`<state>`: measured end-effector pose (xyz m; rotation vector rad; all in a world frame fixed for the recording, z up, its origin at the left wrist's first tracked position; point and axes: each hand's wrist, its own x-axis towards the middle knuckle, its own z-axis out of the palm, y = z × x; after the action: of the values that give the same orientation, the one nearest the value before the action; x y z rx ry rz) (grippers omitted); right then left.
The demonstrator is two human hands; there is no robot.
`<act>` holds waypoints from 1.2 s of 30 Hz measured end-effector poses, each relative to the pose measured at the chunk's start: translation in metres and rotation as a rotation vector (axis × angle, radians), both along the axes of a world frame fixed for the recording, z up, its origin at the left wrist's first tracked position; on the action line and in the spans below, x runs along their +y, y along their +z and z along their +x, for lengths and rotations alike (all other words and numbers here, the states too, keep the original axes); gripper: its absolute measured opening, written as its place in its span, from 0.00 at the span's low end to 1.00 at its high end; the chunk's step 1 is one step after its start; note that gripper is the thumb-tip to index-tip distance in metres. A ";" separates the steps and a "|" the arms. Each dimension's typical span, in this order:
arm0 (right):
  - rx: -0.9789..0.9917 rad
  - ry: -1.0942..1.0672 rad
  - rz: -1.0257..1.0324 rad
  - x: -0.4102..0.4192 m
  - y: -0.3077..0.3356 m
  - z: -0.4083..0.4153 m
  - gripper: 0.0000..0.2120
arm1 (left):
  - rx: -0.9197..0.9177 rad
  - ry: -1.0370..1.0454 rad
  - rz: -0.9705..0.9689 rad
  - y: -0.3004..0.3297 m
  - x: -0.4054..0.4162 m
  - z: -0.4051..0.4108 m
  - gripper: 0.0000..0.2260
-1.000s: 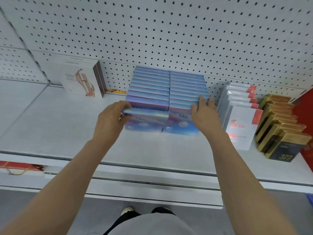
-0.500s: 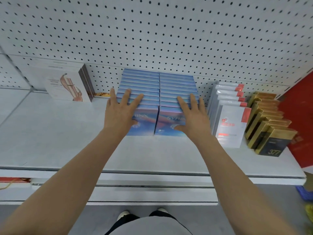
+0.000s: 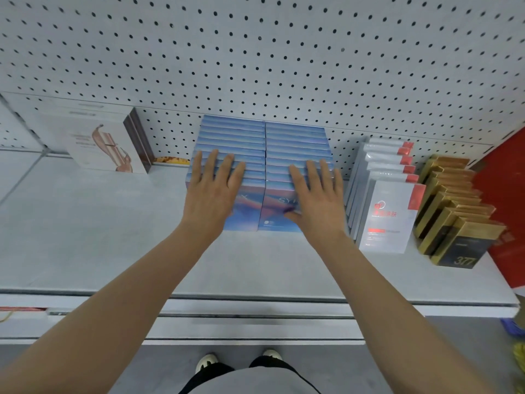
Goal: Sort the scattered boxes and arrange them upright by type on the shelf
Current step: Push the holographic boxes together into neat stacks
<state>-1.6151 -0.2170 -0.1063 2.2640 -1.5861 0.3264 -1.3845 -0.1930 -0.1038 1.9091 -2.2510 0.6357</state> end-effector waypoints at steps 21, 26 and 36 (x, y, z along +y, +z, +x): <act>-0.230 0.040 -0.077 -0.002 0.004 0.015 0.32 | 0.145 -0.125 0.003 0.010 0.001 0.003 0.38; -0.345 -0.040 -0.016 -0.028 0.024 0.019 0.31 | 0.160 -0.132 0.002 0.022 -0.010 0.008 0.38; -0.264 -0.296 0.437 -0.101 0.050 0.018 0.34 | 0.487 0.233 0.289 0.042 -0.079 0.031 0.32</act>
<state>-1.5973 -0.3183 -0.0559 2.3083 -2.2880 0.2214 -1.3532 -0.2724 -0.0618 2.1774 -1.9032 -0.1446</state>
